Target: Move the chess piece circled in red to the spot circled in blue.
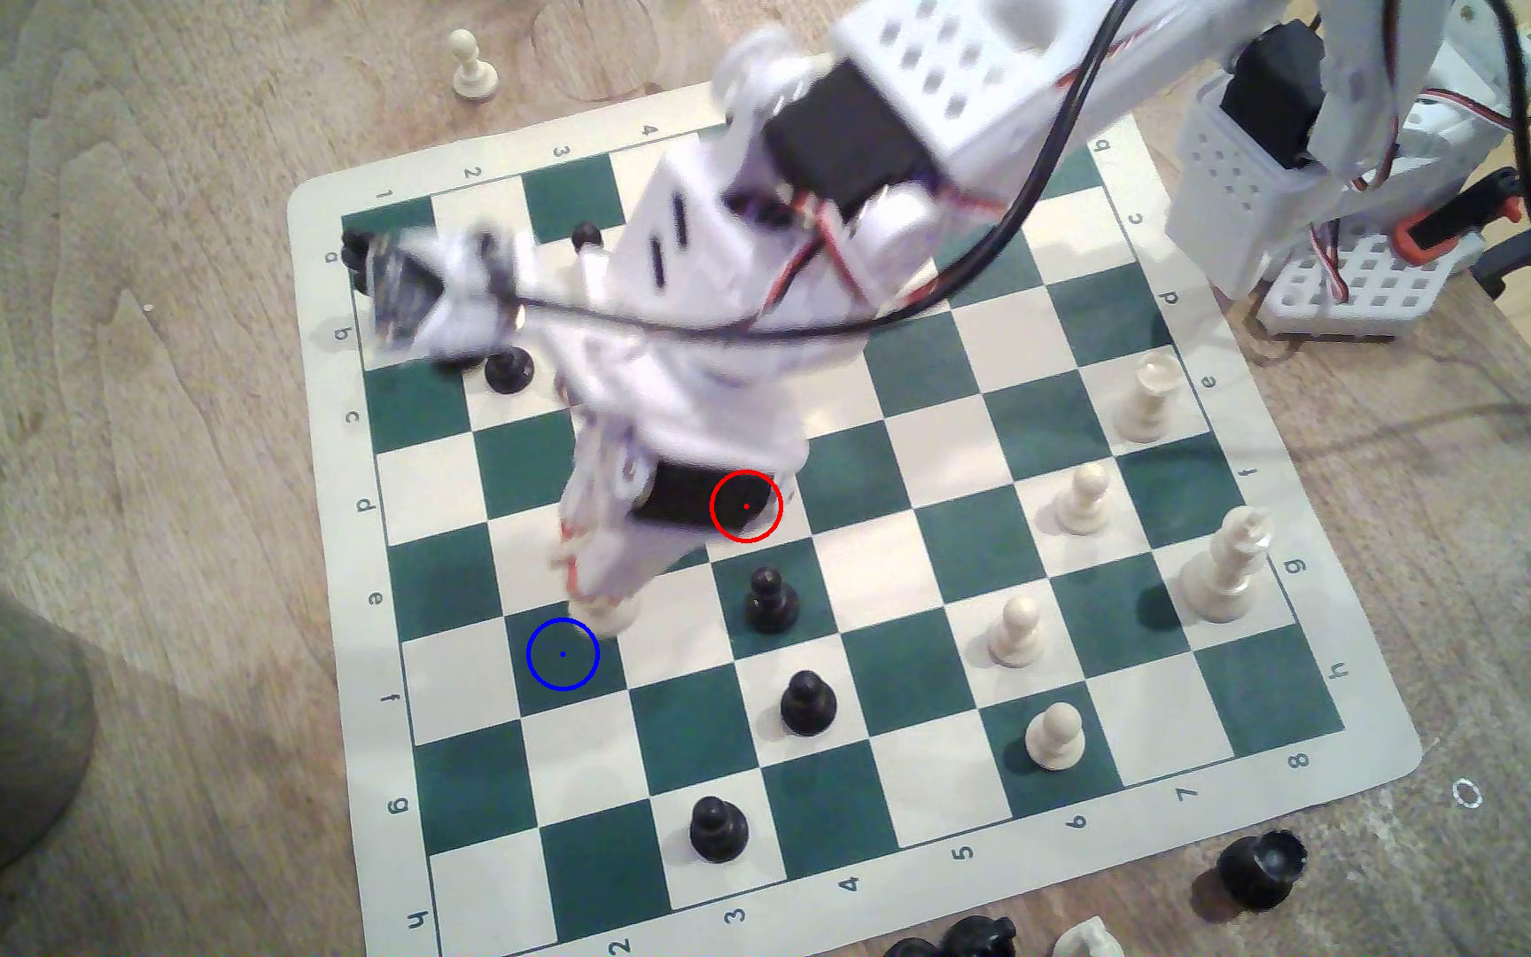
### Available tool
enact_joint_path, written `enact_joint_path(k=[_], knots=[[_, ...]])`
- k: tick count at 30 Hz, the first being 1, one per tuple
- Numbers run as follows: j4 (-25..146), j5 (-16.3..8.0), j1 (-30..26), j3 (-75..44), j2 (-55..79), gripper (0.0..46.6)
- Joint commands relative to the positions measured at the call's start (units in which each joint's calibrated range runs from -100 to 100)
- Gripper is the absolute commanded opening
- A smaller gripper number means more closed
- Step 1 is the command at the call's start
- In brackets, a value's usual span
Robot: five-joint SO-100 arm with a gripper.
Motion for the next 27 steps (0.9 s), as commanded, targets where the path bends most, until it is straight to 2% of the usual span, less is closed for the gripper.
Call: enact_joint_path(k=[1, 13, 27], knots=[[-0.4, 0.3, 0.8, -9.0, 2.4, 0.2], [-1.4, 1.4, 1.9, -17.6, 13.7, 0.2], [-2.5, 1.8, 2.8, -19.6, 18.3, 0.2]])
